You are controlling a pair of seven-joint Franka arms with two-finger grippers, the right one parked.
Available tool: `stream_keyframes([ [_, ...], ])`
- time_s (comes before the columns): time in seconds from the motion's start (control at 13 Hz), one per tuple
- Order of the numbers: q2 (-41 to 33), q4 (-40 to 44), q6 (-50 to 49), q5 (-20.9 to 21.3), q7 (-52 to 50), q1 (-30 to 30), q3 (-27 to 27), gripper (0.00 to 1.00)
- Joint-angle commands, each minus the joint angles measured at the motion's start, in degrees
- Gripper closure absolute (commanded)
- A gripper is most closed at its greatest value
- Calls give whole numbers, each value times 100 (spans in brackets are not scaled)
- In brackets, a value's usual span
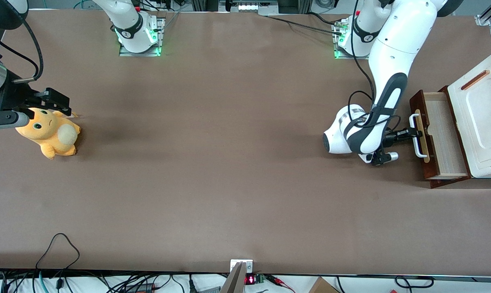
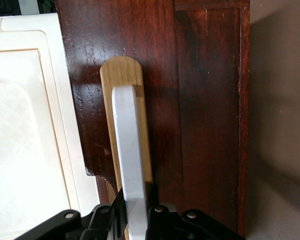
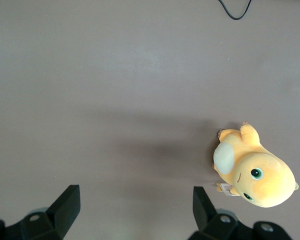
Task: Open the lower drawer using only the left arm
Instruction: 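Pull the handle away from the cabinet with the left gripper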
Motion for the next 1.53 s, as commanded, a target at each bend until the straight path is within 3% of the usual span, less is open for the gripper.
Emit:
stream_keyframes([
  [0.0, -46, -6, -300, -613, -116, -297, -76, 85],
  [0.54, -46, 3, -300, -631, -151, -306, -76, 84],
  [0.61, -46, 3, -300, -631, -134, -306, -76, 79],
  [0.69, -38, -6, -300, -631, -133, -297, -76, 66],
  [0.84, -38, -14, -300, -631, -72, -297, -76, 0],
  [1.46, -64, -6, -292, -700, -28, -288, -76, 0],
])
